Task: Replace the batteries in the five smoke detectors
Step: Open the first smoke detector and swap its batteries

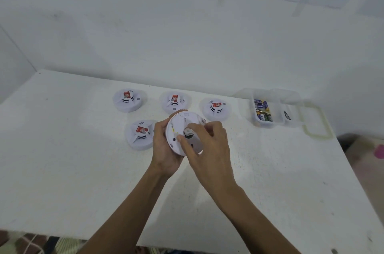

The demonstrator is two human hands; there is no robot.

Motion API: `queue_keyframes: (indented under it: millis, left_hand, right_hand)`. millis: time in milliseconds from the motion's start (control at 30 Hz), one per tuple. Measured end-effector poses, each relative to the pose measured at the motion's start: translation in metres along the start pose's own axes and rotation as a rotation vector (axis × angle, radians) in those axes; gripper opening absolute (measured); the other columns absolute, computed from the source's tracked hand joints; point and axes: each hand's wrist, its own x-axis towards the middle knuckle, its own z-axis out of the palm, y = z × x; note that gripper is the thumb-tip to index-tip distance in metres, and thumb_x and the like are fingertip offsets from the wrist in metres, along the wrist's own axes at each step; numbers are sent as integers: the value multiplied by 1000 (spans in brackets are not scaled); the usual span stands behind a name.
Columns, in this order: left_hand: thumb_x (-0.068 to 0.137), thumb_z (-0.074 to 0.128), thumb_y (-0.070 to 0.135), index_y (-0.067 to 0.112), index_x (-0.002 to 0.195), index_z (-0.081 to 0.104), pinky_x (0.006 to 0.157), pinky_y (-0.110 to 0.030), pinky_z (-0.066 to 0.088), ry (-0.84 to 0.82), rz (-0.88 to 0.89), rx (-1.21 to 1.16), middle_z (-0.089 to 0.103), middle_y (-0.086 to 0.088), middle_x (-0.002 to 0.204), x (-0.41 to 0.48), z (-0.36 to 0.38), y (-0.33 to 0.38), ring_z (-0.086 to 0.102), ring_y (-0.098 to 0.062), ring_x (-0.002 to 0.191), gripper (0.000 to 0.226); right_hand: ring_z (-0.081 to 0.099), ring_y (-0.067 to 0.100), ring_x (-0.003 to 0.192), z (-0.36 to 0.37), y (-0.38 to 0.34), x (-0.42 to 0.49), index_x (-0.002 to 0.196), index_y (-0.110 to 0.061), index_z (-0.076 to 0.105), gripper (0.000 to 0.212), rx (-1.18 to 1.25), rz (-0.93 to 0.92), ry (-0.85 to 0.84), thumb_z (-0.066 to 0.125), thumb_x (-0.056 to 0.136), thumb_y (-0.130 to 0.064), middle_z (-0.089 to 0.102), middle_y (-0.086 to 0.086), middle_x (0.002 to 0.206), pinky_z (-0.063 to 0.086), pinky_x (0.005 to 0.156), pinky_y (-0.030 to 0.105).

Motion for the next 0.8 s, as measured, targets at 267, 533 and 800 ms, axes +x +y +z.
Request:
queue_keyframes:
  millis: [267, 533, 800]
  left_hand:
    - [87, 37, 44, 16, 110, 71, 81, -37, 53, -50, -97, -84, 67, -14, 115, 1, -3, 8, 63, -30, 101, 50]
    - [85, 40, 43, 12, 104, 76, 81, -41, 57, -151, -141, -123, 68, -18, 115, -8, 3, 11, 69, -32, 99, 51]
    - [84, 49, 53, 23, 126, 54, 64, -36, 59, -56, -56, 307, 55, -15, 132, -8, 13, 20, 71, -19, 91, 51]
  right_hand:
    - [53, 20, 104, -15, 28, -5, 110, -17, 68, 23, -13, -319, -112, 62, 88, -23, 56, 8, 119, 42, 82, 16]
    - [58, 27, 105, -13, 49, -12, 115, -13, 68, 32, -162, -499, -8, 64, 90, -32, 64, 13, 119, 52, 85, 31]
    - [60, 8, 97, -20, 44, -15, 119, -11, 60, 42, 246, -118, 63, 49, 94, -43, 68, 5, 112, 49, 84, 12]
